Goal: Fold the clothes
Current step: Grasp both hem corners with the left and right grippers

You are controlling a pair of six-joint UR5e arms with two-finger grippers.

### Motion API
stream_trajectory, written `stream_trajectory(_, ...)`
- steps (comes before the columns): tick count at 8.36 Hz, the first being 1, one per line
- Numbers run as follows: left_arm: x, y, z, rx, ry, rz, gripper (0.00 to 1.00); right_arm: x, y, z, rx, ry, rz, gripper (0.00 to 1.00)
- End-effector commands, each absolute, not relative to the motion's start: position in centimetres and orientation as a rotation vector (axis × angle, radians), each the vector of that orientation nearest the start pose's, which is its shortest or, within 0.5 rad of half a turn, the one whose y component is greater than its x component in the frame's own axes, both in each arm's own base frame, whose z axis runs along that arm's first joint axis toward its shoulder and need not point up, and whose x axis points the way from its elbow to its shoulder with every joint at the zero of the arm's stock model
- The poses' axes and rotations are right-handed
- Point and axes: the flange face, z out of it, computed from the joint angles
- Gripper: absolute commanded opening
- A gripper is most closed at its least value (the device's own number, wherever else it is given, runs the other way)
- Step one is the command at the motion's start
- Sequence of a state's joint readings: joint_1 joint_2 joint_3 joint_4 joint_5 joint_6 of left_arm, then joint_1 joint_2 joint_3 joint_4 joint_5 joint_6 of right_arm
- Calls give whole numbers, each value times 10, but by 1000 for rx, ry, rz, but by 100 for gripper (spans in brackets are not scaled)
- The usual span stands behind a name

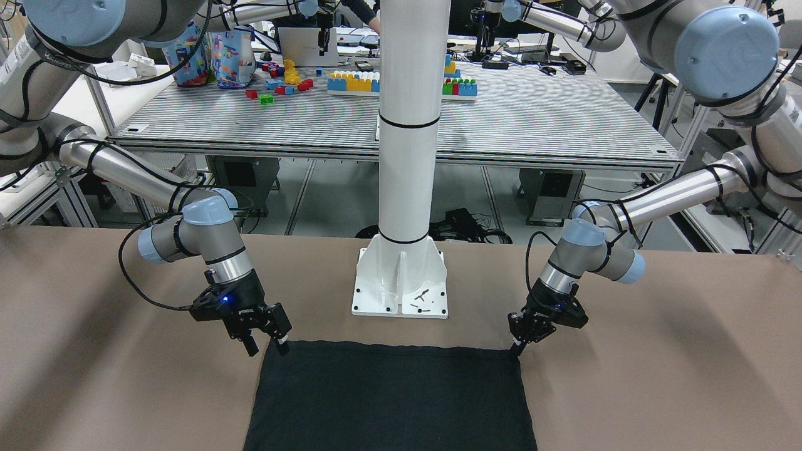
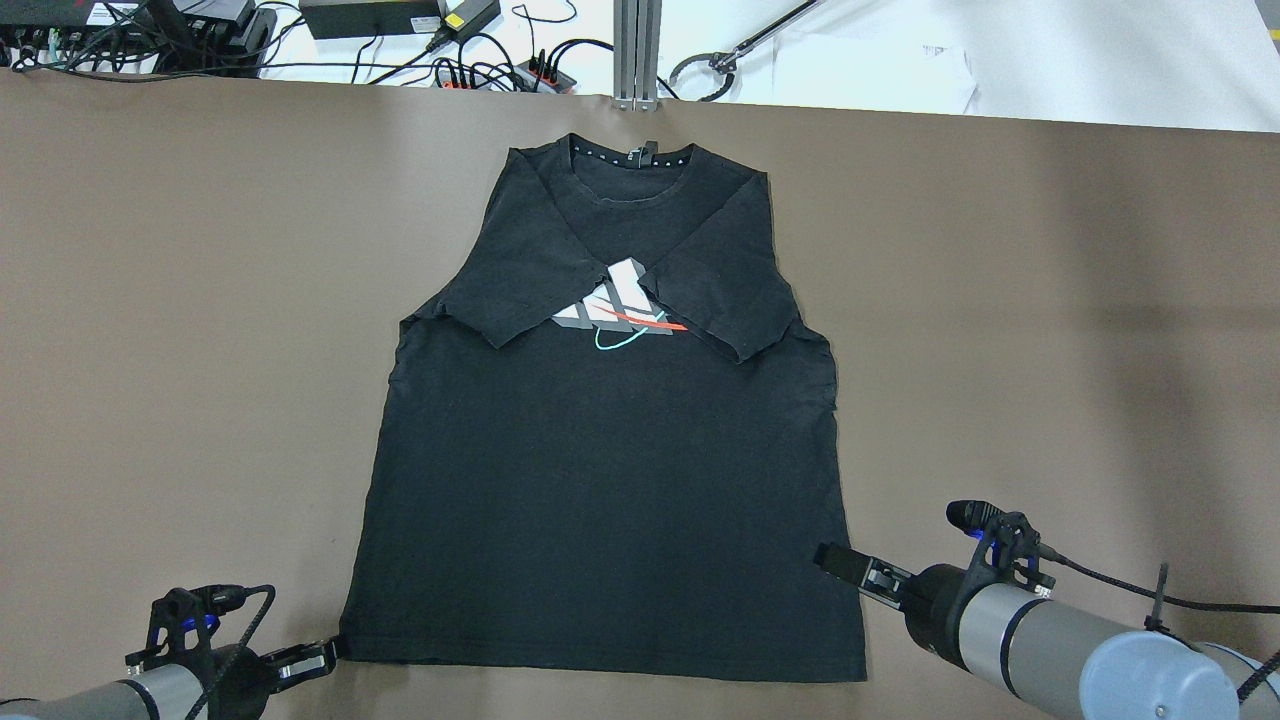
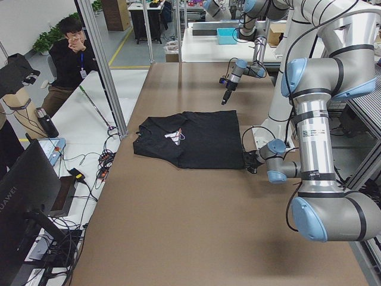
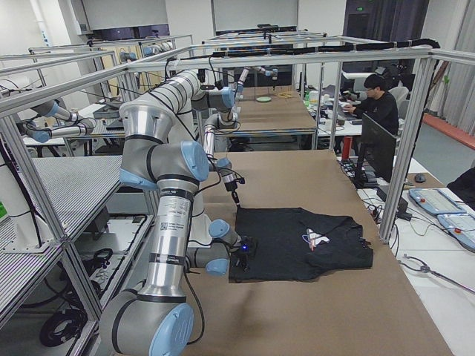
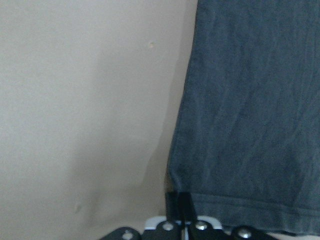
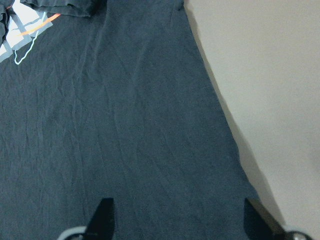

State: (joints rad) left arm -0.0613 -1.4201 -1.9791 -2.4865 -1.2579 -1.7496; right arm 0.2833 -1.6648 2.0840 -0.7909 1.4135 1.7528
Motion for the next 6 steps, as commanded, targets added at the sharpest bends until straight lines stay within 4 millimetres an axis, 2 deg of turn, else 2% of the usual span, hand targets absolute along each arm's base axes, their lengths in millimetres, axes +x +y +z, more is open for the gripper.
stream_trajectory(1,431,-190,426,208,1185,-392,0,-392,-253,393,179,-1127,470,90)
stream_trajectory(2,431,-190,426,208,1186,-392,0,-397,-235,409,170,-1091,441,88)
stream_trajectory(4,430,-191,425,210,1188,-395,0,-422,-203,420,230,-1043,407,69)
stream_trajectory(5,431,-190,425,209,1189,-393,0,-428,-196,422,240,-1016,394,64)
stream_trajectory(6,431,-190,425,209,1188,-393,0,-429,-194,423,240,-1008,390,64)
